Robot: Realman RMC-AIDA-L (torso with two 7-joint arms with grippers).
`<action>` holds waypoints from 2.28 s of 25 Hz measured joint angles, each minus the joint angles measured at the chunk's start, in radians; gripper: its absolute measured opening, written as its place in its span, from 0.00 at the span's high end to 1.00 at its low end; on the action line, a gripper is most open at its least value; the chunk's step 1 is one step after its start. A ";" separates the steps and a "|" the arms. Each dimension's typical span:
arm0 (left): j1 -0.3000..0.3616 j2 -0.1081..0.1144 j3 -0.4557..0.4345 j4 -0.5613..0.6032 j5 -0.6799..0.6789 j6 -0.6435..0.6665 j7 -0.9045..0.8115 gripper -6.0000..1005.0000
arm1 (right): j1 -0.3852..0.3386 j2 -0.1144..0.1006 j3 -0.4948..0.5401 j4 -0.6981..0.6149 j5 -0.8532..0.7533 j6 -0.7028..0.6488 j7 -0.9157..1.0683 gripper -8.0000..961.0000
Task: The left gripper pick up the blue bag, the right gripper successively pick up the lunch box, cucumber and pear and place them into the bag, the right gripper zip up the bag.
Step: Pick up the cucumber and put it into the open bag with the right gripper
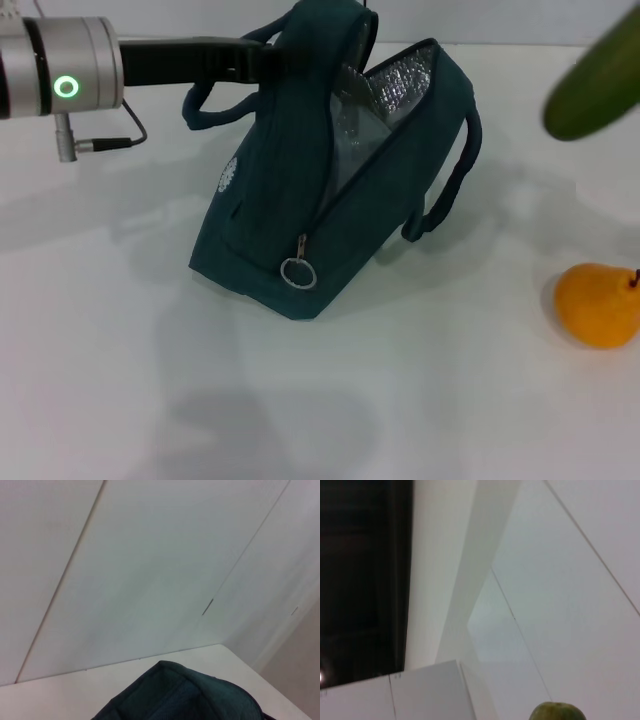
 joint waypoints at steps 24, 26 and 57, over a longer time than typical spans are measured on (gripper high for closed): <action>-0.006 -0.011 0.002 0.011 0.012 0.017 -0.072 0.93 | 0.128 0.031 -0.425 0.202 0.053 0.151 -0.710 0.38; -0.008 -0.011 0.004 0.011 0.013 0.019 -0.074 0.93 | 0.133 0.031 -0.475 0.240 0.073 0.159 -0.783 0.38; -0.010 -0.013 0.017 0.013 0.008 0.051 -0.108 0.93 | 0.127 0.031 -0.571 0.479 0.096 0.320 -0.937 0.38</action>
